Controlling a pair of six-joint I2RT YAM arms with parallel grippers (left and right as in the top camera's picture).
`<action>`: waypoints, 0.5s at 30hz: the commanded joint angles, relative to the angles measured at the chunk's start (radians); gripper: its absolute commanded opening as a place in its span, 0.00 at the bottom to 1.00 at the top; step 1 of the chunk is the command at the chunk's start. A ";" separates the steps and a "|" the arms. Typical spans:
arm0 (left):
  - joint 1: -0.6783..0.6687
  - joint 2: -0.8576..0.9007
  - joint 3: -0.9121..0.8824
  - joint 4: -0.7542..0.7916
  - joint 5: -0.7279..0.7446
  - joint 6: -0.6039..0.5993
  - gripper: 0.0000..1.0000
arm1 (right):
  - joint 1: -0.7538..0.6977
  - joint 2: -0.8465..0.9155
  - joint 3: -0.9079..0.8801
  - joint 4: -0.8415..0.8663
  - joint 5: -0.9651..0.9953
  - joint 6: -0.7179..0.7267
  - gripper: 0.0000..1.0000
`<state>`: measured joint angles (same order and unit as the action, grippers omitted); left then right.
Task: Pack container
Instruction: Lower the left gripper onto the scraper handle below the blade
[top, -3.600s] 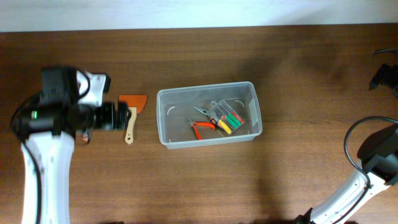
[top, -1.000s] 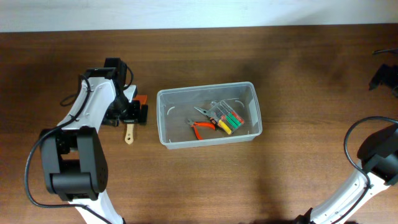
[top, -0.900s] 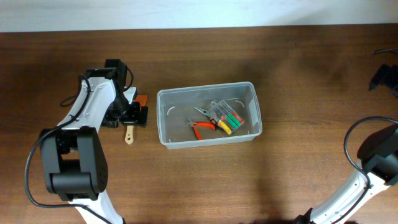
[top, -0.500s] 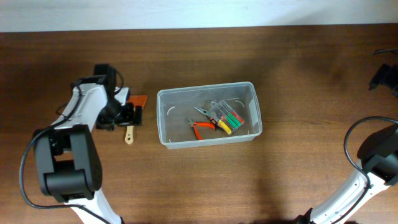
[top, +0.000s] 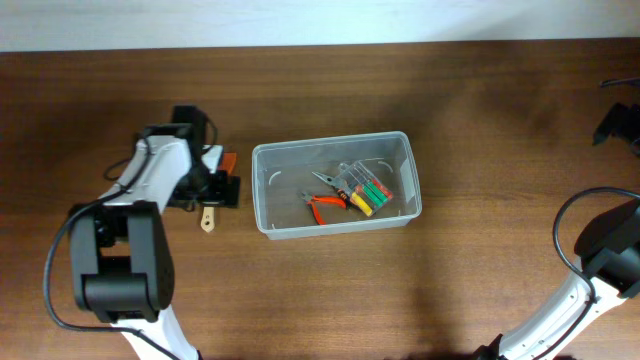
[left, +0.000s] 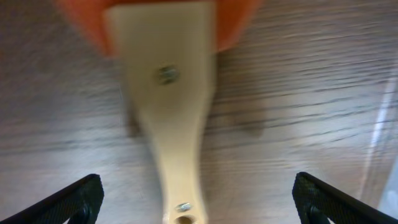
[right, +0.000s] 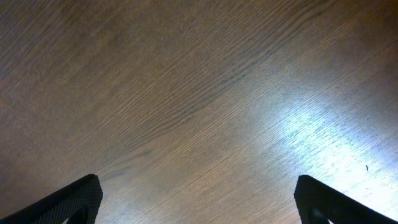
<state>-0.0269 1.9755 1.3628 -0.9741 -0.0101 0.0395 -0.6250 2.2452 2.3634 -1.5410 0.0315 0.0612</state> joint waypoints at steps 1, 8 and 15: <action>-0.029 0.008 -0.006 0.021 -0.065 -0.032 0.99 | 0.005 -0.016 0.002 0.000 -0.005 0.011 0.99; -0.027 0.008 -0.007 0.023 -0.058 -0.036 0.99 | 0.005 -0.016 0.002 0.000 -0.005 0.011 0.99; -0.026 0.008 -0.021 0.029 -0.045 -0.036 0.99 | 0.005 -0.016 0.002 0.000 -0.005 0.011 0.99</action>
<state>-0.0589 1.9755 1.3617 -0.9516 -0.0574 0.0166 -0.6250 2.2452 2.3634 -1.5406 0.0319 0.0639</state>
